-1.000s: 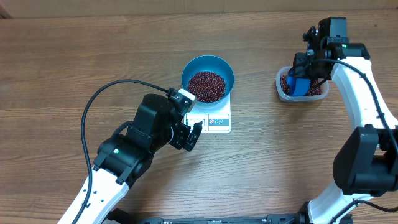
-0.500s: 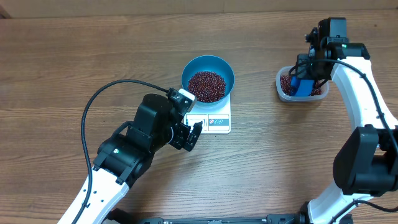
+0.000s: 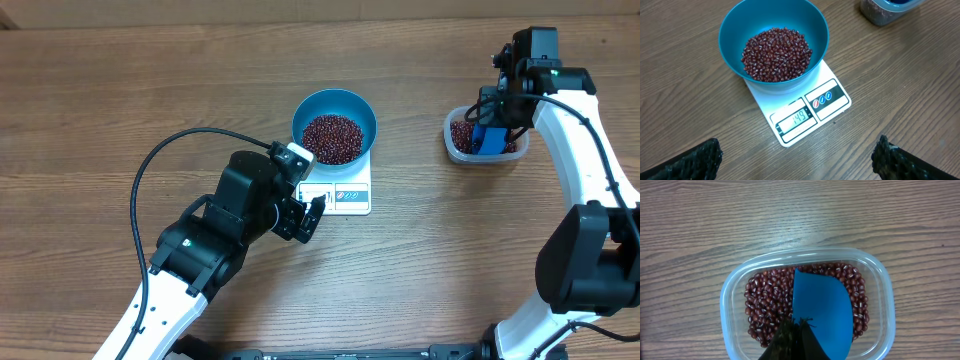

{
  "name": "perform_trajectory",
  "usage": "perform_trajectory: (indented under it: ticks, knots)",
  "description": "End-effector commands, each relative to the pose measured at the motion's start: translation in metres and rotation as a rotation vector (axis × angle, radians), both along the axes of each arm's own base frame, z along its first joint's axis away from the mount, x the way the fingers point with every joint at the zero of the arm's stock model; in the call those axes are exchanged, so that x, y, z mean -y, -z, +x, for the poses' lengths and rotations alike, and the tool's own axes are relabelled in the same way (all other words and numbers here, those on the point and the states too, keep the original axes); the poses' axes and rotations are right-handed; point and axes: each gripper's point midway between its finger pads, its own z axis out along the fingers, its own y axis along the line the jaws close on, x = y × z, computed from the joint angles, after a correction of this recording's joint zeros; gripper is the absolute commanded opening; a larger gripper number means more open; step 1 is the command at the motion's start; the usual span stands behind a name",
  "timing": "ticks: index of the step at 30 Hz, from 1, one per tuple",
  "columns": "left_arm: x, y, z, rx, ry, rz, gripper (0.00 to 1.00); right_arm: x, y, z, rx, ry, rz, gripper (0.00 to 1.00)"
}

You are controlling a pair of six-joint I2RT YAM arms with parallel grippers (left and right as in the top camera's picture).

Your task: Scoop item into bowl and weigh 150g on scale

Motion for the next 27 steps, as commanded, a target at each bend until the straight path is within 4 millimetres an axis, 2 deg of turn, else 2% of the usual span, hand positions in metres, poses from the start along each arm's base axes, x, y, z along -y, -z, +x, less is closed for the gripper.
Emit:
perform_trajectory:
  ticks: [1,7,11,27]
  knots:
    - [0.000,-0.010,0.004,0.027,0.007,-0.005,0.99,0.003,-0.042,0.006,0.102,0.006,-0.011,0.04]
    - [0.000,-0.010,0.004,0.027,0.007,-0.005,0.99,-0.009,-0.062,0.005,0.158,-0.027,0.048,0.04]
    - [0.000,-0.010,0.004,0.027,0.007,-0.005,1.00,-0.010,-0.076,0.006,0.202,-0.033,0.045,0.04]
    - [0.000,-0.010,0.004,0.027,0.007,-0.005,0.99,-0.008,-0.080,0.000,0.196,-0.028,0.039,0.04]
